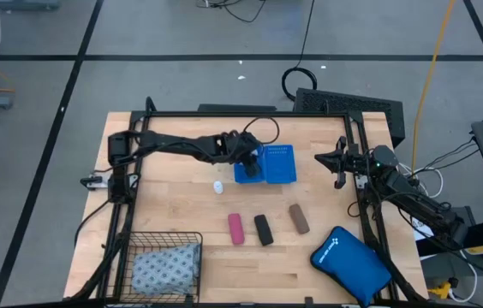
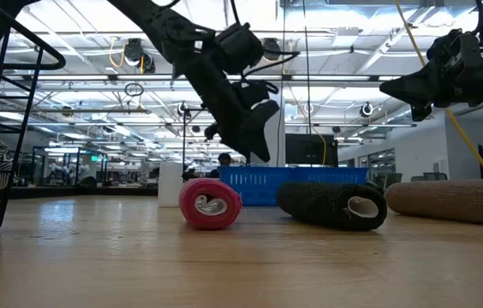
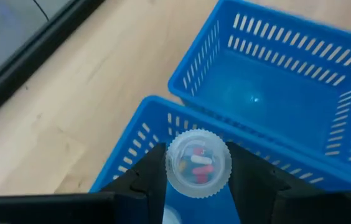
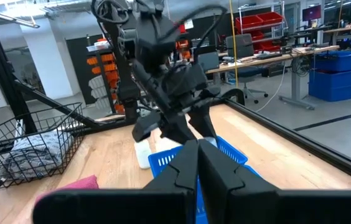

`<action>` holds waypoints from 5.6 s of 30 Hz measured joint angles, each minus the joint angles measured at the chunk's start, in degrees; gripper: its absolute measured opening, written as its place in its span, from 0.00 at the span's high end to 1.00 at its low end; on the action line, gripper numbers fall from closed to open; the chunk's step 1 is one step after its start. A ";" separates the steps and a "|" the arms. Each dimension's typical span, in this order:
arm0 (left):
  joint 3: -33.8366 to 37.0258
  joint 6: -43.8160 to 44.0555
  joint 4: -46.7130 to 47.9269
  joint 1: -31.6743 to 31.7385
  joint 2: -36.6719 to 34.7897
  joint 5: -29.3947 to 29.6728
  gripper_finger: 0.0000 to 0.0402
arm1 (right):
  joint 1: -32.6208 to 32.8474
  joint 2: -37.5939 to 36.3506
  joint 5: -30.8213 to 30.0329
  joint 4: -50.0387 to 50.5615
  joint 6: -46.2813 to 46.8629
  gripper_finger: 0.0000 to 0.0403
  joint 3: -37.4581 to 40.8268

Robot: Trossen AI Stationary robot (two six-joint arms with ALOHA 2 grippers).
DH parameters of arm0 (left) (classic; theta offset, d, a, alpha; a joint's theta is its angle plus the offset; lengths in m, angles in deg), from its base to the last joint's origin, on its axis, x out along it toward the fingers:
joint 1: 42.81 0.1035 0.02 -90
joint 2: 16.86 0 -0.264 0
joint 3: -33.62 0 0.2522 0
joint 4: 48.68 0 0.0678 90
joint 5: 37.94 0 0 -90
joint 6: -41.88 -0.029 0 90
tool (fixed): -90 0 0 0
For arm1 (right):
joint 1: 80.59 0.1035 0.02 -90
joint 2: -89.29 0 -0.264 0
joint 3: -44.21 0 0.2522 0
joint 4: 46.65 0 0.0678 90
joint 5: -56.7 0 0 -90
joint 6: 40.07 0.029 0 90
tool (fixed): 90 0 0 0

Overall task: Pick & place medical supplies in basket/bin
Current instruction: Put the bottom transparent pill bottle into the left blue bin, then put the transparent pill bottle into the left blue bin

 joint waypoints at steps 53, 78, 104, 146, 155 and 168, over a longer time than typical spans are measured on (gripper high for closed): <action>0.04 -7.37 19.51 -1.53 -14.13 0.68 0.46 | -0.01 0.00 0.00 -0.02 -0.01 0.99 0.00; 28.66 2.14 4.28 -13.18 -43.67 5.37 0.45 | -0.02 1.24 -0.02 -0.01 0.00 0.99 0.00; 35.34 4.98 -1.59 -16.15 -29.94 3.19 0.45 | -0.02 2.32 -0.02 -0.04 -0.01 0.99 0.01; 35.34 3.83 -7.46 -15.32 -22.80 3.56 0.56 | -0.02 2.58 -0.02 -0.04 -0.01 0.99 -0.01; 35.32 2.64 -7.39 -15.32 -22.80 3.52 0.58 | -0.02 2.58 -0.02 -0.04 -0.01 0.99 -0.01; 35.32 2.69 -7.41 -15.32 -22.80 3.49 0.55 | -0.02 2.58 -0.02 -0.04 0.01 0.99 0.01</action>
